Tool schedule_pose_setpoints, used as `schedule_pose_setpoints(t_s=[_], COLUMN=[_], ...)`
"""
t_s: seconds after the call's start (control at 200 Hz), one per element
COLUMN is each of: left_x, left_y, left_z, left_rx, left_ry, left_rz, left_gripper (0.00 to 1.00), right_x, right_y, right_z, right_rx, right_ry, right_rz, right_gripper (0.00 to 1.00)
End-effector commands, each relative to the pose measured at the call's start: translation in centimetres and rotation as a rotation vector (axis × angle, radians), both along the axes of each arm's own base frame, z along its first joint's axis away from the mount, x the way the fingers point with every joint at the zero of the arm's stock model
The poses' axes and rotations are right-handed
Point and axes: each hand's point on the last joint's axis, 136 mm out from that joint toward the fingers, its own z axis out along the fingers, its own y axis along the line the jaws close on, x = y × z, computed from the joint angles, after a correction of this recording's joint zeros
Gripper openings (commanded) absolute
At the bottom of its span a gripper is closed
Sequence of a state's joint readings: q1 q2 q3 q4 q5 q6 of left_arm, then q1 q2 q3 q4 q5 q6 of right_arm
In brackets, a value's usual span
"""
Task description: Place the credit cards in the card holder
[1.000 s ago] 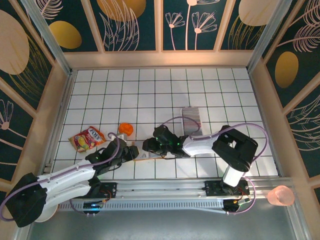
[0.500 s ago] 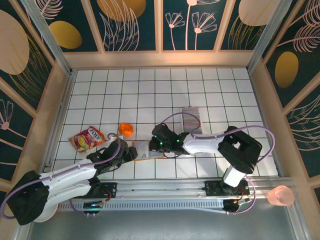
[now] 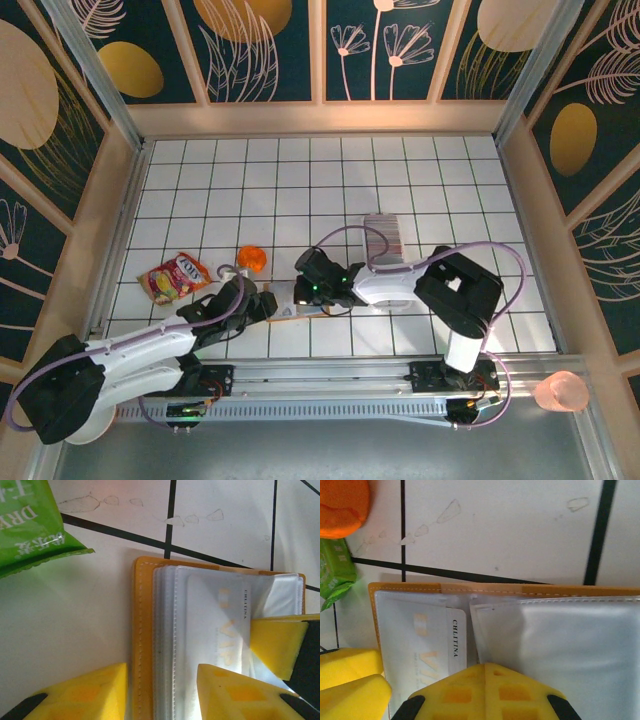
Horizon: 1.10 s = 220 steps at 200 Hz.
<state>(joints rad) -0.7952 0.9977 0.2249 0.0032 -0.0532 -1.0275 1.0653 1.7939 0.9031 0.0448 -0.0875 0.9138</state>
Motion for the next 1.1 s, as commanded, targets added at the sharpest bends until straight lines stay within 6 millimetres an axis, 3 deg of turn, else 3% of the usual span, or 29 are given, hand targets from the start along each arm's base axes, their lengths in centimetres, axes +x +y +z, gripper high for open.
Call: schedule_pose_setpoints(t_s=[0.0,0.215,0.395,0.556,0.841,0.976,1.096], left_x=[-0.2,-0.3,-0.2,-0.4,-0.8,-1.0,-1.0], left_y=[-0.2,0.2,0.6,0.7,1.2,1.5,1.4], left_z=[-0.3,-0.5,-0.3,-0.4,-1.0,-1.4,-1.3], left_rx=[-0.017,-0.012,-0.016,-0.014,0.006,0.02,0.017], left_ry=[0.01,0.012,-0.004,0.003,0.019,0.029,0.03], left_rz=[0.003,0.021,0.037,0.037,0.044,0.045,0.037], left_gripper=[0.4,0.4,0.42,0.42,0.43,0.44,0.43], right_x=[-0.5,-0.7,-0.7,-0.2,0.5,0.4,0.4], right_y=[1.3,2.7,2.0,-1.4,-9.9,-12.2,-13.0], right_z=[0.0,1.5,2.9,3.3,3.2,2.4,1.6], right_rx=[0.005,0.066,0.105,0.0,-0.249,-0.294,-0.31], right_ry=[0.002,-0.03,-0.061,-0.109,-0.162,-0.138,-0.122], right_rz=[0.044,0.065,0.057,-0.008,-0.165,-0.21,-0.23], right_gripper=[0.0,0.0,0.0,0.07,0.41,0.45,0.46])
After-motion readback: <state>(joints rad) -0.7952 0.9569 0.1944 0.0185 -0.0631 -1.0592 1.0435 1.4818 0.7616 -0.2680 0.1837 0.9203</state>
